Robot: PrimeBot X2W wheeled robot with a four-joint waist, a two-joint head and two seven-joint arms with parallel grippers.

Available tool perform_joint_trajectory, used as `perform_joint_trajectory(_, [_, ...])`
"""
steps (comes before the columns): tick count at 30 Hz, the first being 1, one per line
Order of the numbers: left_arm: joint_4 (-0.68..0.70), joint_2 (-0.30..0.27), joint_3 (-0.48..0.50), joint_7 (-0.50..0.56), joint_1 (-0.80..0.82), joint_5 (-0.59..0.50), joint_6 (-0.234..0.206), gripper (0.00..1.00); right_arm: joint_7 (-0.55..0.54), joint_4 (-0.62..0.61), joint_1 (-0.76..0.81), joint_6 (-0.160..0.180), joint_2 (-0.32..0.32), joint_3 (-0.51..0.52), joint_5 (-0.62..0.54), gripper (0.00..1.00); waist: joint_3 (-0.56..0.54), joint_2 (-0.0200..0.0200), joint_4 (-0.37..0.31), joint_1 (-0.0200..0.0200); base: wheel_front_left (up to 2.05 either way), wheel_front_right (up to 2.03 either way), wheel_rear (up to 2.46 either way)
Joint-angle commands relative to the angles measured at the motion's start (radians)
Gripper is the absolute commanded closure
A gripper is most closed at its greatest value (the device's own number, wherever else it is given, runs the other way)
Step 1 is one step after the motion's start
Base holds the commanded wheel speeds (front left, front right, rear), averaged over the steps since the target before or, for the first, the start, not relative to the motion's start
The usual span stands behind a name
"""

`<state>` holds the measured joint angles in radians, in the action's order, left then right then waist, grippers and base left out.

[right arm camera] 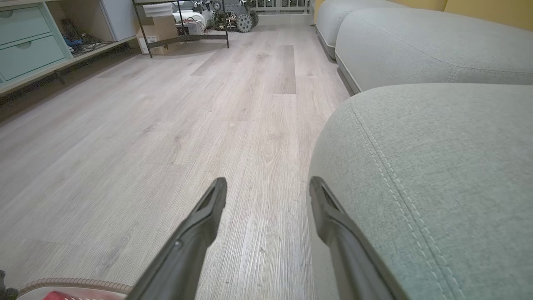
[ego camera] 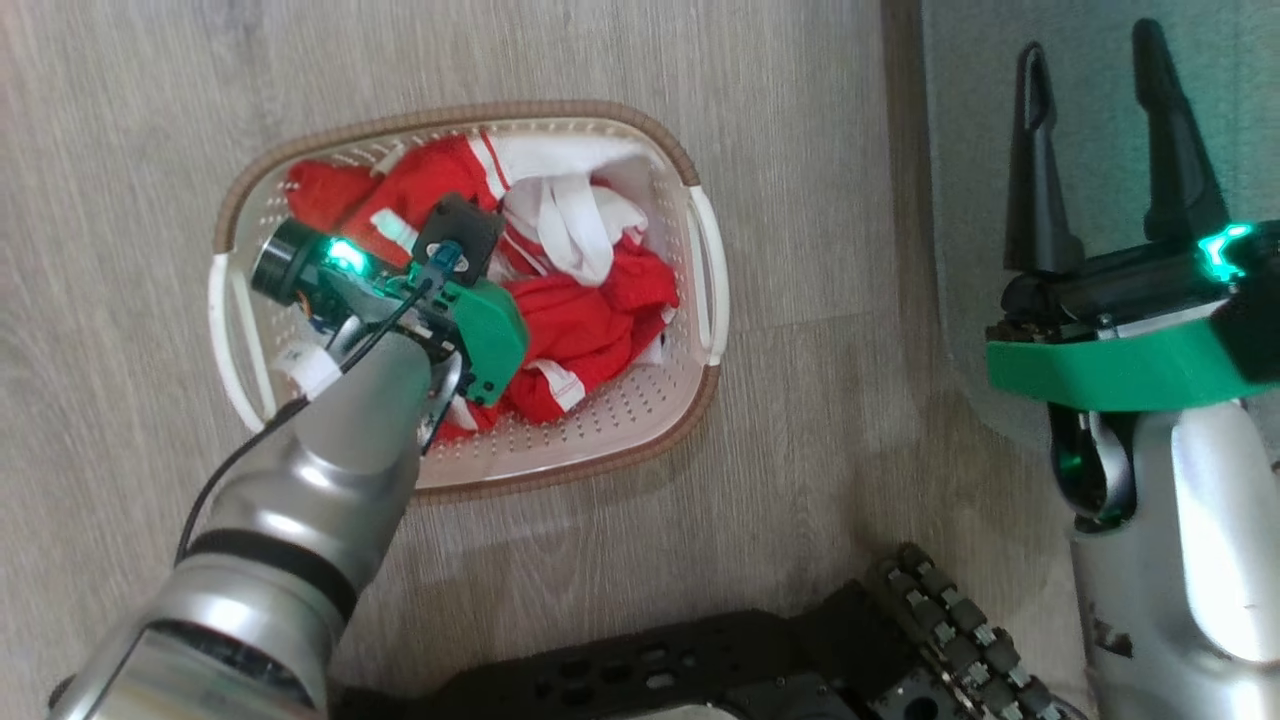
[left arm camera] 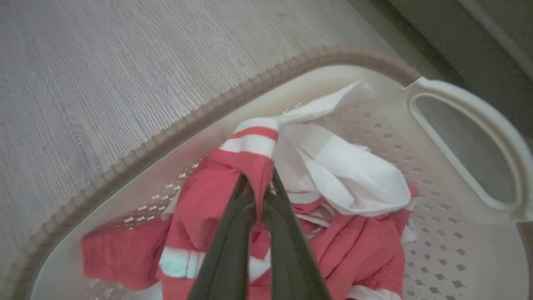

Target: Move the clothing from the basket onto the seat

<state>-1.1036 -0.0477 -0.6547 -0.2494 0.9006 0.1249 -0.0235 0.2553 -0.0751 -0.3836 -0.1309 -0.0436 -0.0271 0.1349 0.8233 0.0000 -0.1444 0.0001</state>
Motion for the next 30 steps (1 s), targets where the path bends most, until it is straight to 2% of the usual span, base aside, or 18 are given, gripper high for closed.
perform_joint_trajectory(1, [0.021, -0.017, 0.025, -0.012, -0.043, 0.007, 0.005, 1.0, 0.006, -0.024, 0.021, 0.0, -0.007, -0.02, 0.009, 0.0, -0.018, 0.0, 0.003, -0.0001, 0.0, 0.0, 0.0])
perform_joint_trajectory(8, [0.153, -0.016, 0.066, -0.012, -0.141, 0.058, 0.046, 1.0, 0.006, 0.031, 0.044, 0.0, -0.007, -0.028, 0.0, 0.0, -0.144, 0.0, 0.031, -0.0001, 0.0, 0.0, 0.0])
perform_joint_trajectory(20, [0.356, -0.033, 0.121, -0.012, -0.285, 0.078, 0.075, 1.0, 0.006, 0.131, 0.14, 0.0, -0.007, -0.041, -0.018, 0.0, -0.452, 0.0, 0.094, -0.0001, 0.0, 0.0, 0.0])
perform_joint_trajectory(30, [0.439, -0.068, 0.134, -0.012, -0.357, 0.074, 0.1, 1.0, 0.006, 0.21, 0.268, 0.0, -0.007, -0.04, -0.022, 0.0, -0.726, 0.0, 0.109, -0.0001, 0.0, 0.0, 0.0])
